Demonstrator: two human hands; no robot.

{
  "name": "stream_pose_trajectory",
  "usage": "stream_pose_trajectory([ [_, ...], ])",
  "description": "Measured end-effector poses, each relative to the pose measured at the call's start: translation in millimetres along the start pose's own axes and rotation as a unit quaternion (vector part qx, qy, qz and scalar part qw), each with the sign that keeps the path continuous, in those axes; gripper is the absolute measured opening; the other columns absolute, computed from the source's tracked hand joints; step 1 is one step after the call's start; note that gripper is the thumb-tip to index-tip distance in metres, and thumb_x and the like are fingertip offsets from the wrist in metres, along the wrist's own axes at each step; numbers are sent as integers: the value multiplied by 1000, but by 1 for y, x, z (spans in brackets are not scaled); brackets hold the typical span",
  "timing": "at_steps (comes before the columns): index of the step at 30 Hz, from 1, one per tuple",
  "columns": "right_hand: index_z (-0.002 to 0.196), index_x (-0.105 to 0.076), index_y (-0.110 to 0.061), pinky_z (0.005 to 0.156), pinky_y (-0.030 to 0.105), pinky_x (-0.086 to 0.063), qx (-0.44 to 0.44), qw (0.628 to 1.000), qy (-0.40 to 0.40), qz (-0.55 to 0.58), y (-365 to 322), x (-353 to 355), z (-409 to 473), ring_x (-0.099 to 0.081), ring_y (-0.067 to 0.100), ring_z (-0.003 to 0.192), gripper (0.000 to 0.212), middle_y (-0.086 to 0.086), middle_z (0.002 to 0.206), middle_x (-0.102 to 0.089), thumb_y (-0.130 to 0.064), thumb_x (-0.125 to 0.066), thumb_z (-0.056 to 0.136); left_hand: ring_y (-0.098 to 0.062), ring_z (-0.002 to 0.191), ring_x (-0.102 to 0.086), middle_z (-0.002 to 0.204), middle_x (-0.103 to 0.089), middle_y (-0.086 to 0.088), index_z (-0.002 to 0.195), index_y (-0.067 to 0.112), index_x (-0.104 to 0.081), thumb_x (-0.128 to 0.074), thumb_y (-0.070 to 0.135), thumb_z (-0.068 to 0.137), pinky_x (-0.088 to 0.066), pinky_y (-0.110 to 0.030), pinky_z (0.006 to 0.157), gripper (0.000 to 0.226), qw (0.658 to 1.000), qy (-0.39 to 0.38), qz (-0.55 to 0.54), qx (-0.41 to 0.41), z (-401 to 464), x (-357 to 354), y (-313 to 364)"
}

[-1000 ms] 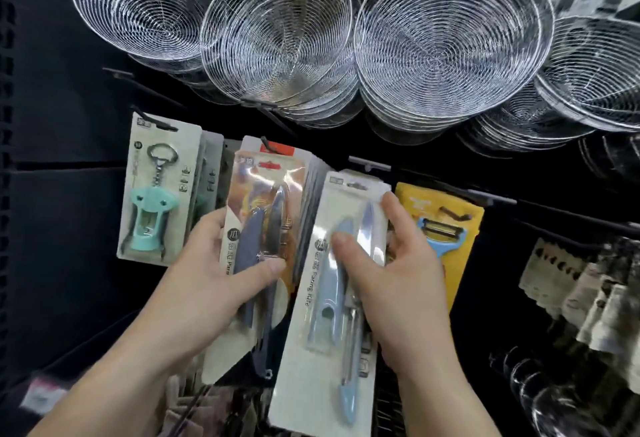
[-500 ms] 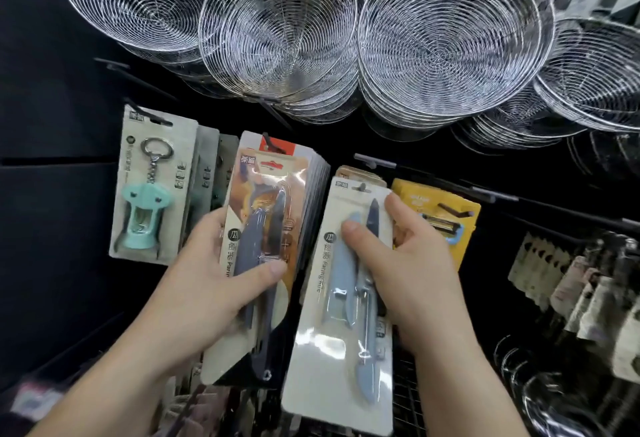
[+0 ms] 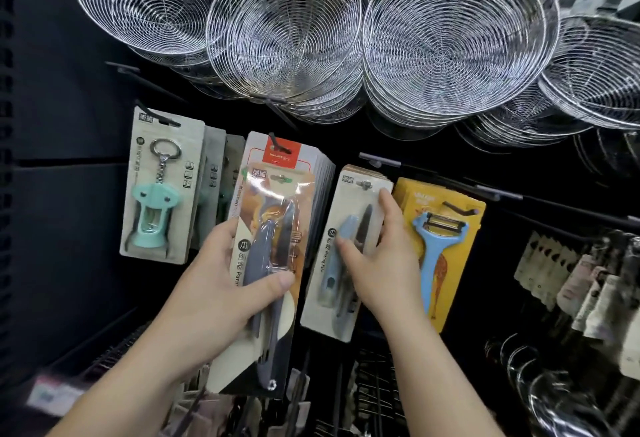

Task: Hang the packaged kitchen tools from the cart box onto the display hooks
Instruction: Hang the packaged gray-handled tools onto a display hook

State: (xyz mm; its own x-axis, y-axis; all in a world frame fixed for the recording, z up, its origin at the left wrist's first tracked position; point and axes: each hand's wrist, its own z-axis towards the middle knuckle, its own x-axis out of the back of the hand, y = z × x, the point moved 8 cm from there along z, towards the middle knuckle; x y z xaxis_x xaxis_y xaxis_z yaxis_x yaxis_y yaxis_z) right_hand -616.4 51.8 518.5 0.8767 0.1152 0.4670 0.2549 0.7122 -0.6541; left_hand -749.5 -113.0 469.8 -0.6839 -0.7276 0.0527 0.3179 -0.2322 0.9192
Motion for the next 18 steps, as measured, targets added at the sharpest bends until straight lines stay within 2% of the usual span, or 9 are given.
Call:
stream_pose_trajectory([
  [2, 155, -12, -41, 57, 2, -35, 0, 1000, 6, -26, 1, 1, 2, -40, -35, 74, 87, -11, 135, -50, -34, -69, 90, 5, 98, -69, 109, -72, 24, 130, 43, -48, -83, 27, 75, -48, -24, 90, 68, 1000, -6, 10, 0, -1, -3, -1],
  [4, 155, -14, -40, 60, 4, -34, -2, 999, 12, -47, 1, 2, 1, -35, -33, 75, 84, -7, 134, -46, -35, -68, 91, 6, 98, -68, 107, -71, 28, 117, 52, -50, -83, 27, 75, -48, -24, 90, 59, 1000, -15, 24, -7, -2, -6, -1],
  [6, 154, -20, -37, 79, 9, -36, 9, 998, 31, -52, 1, 5, -4, -34, -30, 85, 80, -4, 139, -40, -34, -69, 90, 6, 96, -68, 105, -71, 30, 102, 60, -51, -83, 25, 77, -48, -23, 89, 54, 999, -20, 34, -13, -2, -9, -1],
  [8, 149, -33, -38, 94, 21, -44, 37, 997, 71, -13, -3, 12, -14, -43, -13, 105, 69, -5, 135, -43, -32, -69, 90, 4, 101, -68, 108, -71, 27, 101, 64, -51, -84, 26, 77, -49, -27, 94, 56, 999, -23, 40, -17, -2, -12, -3],
  [10, 136, -43, -46, 83, 18, -51, 61, 993, 78, 65, -11, 18, -25, -56, 0, 95, 52, -12, 119, -53, -31, -66, 92, 0, 106, -67, 115, -70, 23, 111, 59, -51, -84, 28, 77, -49, -33, 102, 57, 999, -31, 39, -20, -3, -17, -4],
  [12, 122, -44, -57, 71, 16, -52, 78, 987, 38, 133, -20, 18, -34, -61, 1, 83, 44, -16, 104, -60, -33, -65, 91, -1, 106, -68, 114, -71, 22, 118, 52, -51, -84, 25, 78, -50, -37, 103, 59, 998, -40, 31, -30, -4, -24, -2],
  [14, 115, -45, -67, 71, 23, -57, 89, 980, -18, 177, -30, 16, -41, -67, 7, 81, 44, -16, 101, -64, -37, -65, 89, -1, 104, -69, 112, -72, 22, 116, 54, -50, -86, 26, 78, -51, -38, 101, 59, 998, -51, 29, -39, -5, -33, 1],
  [16, 114, -48, -67, 71, 29, -59, 104, 974, -42, 196, -34, 17, -42, -70, 14, 80, 51, -13, 103, -67, -26, -68, 91, -1, 106, -68, 114, -70, 24, 116, 57, -49, -84, 31, 73, -50, -35, 100, 61, 996, -66, 23, -50, -6, -44, 4],
  [18, 115, -53, -58, 69, 24, -58, 109, 973, -33, 199, -34, 23, -40, -68, 19, 77, 55, -9, 99, -68, -12, -70, 90, 3, 105, -67, 112, -69, 28, 119, 52, -50, -85, 28, 77, -50, -27, 95, 60, 995, -81, 19, -61, -6, -53, 7],
])
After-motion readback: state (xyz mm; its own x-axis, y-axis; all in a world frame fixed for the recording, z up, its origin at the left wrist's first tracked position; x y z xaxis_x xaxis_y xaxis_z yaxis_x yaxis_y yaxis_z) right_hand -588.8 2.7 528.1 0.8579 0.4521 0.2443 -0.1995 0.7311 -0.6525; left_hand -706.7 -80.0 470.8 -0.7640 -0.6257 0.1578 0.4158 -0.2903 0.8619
